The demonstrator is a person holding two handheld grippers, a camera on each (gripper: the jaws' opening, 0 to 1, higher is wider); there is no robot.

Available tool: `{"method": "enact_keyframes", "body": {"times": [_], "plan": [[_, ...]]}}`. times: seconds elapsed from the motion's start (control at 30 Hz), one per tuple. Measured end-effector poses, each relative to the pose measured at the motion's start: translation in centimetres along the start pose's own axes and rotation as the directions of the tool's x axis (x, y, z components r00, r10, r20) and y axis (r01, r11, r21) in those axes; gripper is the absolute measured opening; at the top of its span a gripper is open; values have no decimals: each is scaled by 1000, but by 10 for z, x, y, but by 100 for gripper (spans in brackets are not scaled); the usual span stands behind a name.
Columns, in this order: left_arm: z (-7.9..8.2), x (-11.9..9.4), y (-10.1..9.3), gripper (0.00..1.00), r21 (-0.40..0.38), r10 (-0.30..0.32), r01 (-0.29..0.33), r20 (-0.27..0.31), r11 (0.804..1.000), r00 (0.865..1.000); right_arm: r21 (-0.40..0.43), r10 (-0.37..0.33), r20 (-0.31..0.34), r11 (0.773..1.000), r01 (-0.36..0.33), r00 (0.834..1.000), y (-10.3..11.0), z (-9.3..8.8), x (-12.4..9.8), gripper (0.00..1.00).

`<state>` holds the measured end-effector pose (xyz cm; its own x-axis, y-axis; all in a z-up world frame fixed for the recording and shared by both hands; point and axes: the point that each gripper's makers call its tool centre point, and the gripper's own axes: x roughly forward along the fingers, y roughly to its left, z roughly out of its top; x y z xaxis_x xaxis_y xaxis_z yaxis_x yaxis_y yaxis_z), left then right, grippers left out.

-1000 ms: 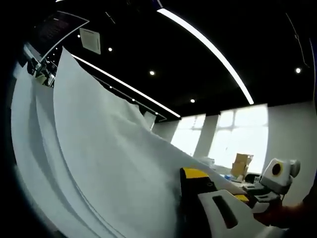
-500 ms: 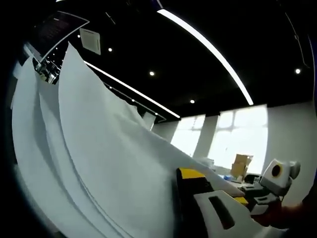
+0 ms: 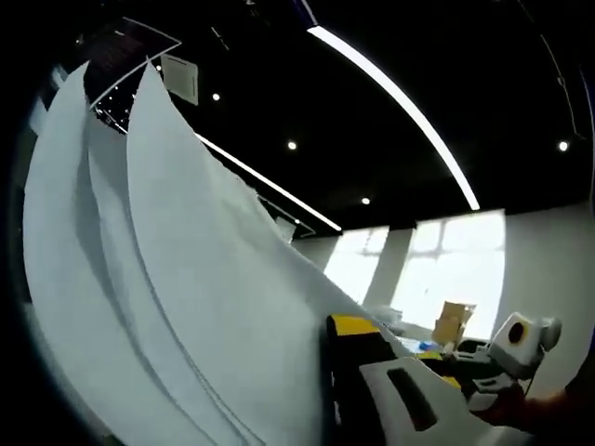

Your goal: Organize the stack of printing papers by aligning and flattening the scattered papers on the table

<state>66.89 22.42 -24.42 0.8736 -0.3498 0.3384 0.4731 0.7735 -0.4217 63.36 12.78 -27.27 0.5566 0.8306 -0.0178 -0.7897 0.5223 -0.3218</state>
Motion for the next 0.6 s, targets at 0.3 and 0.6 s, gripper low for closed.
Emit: {"method": "enact_keyframes", "body": {"times": [0.3,0.6], "plan": [[1,0,5,8,-12,1,-1,9,1000,1000,6,5,23,1000,-5,1000,1,4,-1,24],[12,-4,13,6,-81,16,-10,64,997,998,-6,4,34,1000,-4,999,1,5,-2,26]]}}
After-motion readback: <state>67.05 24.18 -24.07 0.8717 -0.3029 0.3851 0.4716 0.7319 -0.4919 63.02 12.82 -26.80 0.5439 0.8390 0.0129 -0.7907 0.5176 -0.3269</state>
